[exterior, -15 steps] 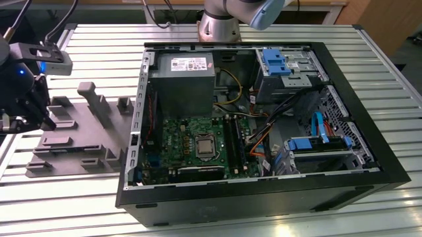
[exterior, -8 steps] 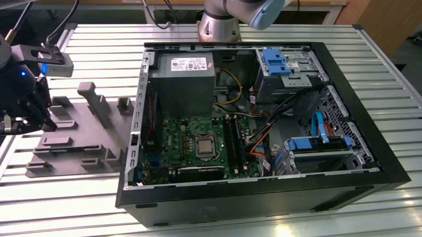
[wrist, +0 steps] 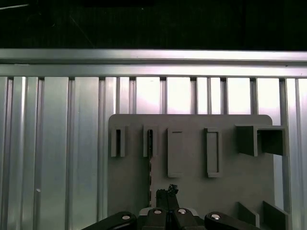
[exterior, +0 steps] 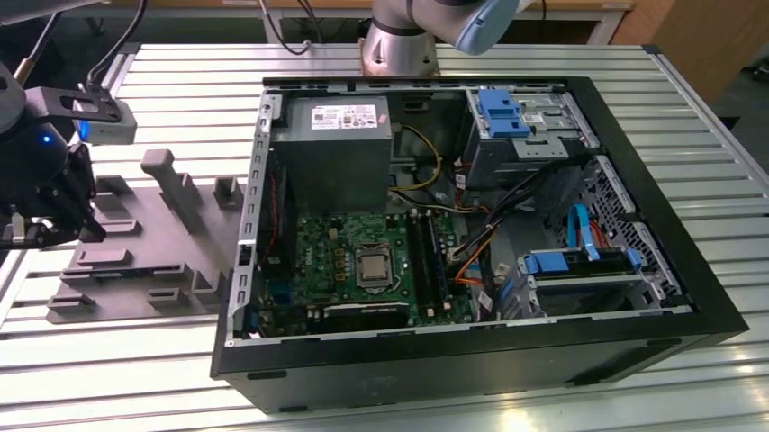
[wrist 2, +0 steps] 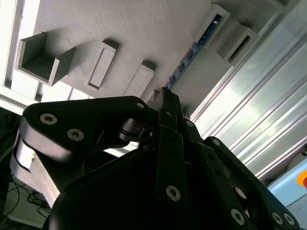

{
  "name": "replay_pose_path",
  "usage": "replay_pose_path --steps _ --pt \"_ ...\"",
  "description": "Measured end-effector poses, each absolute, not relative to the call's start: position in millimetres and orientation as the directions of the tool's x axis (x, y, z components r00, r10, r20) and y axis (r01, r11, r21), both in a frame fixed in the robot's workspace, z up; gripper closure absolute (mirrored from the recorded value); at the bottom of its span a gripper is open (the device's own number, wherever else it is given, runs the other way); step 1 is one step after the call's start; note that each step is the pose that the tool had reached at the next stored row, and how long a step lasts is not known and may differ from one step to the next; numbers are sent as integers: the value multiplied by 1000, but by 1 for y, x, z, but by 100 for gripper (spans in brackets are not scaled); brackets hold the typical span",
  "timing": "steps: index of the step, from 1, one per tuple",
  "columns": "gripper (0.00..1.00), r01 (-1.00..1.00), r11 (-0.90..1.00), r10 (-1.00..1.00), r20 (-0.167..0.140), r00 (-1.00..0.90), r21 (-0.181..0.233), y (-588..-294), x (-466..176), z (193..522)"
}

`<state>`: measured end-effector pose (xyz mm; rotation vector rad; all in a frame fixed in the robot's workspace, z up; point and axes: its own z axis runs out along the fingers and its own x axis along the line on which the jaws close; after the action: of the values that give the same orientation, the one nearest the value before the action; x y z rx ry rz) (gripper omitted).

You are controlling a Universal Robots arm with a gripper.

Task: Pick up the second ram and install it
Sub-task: 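Pick up the second ram and move it above second insertion slot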

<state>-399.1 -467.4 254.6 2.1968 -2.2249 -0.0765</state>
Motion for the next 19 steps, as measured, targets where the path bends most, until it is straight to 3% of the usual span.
replay_pose_path --steps 19 --pt "89 -999 12 -1000 -24 -13 45 -474 -399 243"
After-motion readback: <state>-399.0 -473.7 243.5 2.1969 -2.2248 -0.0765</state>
